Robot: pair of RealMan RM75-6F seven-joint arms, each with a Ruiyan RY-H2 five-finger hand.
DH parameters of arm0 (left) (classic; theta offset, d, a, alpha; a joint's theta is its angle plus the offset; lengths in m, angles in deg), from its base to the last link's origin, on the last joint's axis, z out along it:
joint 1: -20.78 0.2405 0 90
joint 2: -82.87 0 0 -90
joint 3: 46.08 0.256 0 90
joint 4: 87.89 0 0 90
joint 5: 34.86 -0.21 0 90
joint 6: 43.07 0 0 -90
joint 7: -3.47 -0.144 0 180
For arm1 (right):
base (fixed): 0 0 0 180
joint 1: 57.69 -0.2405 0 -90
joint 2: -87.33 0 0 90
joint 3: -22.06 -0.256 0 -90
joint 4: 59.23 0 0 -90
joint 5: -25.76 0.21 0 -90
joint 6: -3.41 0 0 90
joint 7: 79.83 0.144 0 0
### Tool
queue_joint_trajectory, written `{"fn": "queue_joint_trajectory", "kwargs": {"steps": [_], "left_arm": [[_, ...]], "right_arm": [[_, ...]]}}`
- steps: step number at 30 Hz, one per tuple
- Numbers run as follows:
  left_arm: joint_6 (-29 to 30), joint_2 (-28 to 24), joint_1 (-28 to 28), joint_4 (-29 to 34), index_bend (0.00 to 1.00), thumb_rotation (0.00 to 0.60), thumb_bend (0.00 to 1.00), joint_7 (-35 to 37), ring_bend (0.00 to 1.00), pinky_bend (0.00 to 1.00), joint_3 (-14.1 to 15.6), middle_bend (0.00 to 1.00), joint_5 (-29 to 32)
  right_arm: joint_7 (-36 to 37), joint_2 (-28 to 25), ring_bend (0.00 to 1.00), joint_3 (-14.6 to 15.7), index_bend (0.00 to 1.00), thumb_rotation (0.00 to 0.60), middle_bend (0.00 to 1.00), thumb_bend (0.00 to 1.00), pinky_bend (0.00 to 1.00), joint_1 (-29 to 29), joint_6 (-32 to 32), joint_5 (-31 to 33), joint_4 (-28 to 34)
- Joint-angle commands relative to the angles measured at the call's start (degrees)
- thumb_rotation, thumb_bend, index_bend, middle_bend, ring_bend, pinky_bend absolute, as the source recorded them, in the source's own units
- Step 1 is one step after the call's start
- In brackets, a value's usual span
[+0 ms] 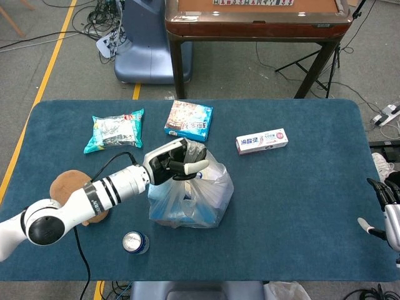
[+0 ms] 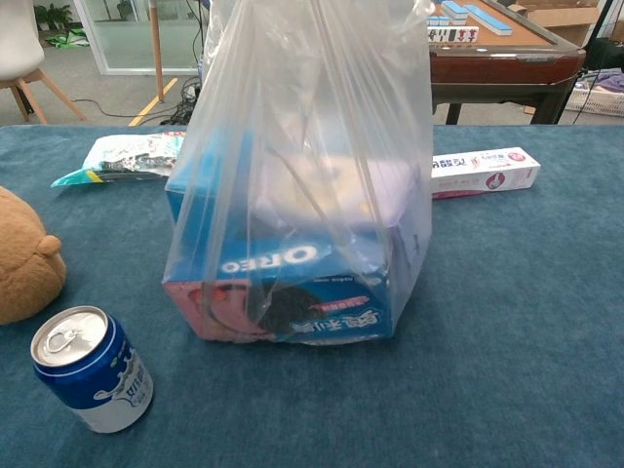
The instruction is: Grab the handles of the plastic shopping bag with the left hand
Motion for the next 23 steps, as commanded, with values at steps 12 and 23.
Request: {"fn": "queue_joint_trajectory", "kwargs": {"steps": [12, 23], "left_arm": [[2.1, -6.6, 13.6, 7.3, 0.72, 0.600, 0.38, -2.7, 0.94, 1.00, -14.1, 0.88, 3.3], [-1.2, -6.0, 20.3, 6.7, 0.72, 0.600, 0.38, -4.9, 0.94, 1.00, -22.0, 0.88, 4.4]], "right_arm": [[-0.7, 0.1, 0.11, 0.1, 0.13, 0.600, 0.21, 0.13, 0.21, -0.1, 0.6, -0.9, 0.8], [-1.9, 0.2, 0.11, -0.1, 0.13, 0.600, 0.21, 0.13, 0.21, -0.9, 0.0, -1.2, 1.7]]}}
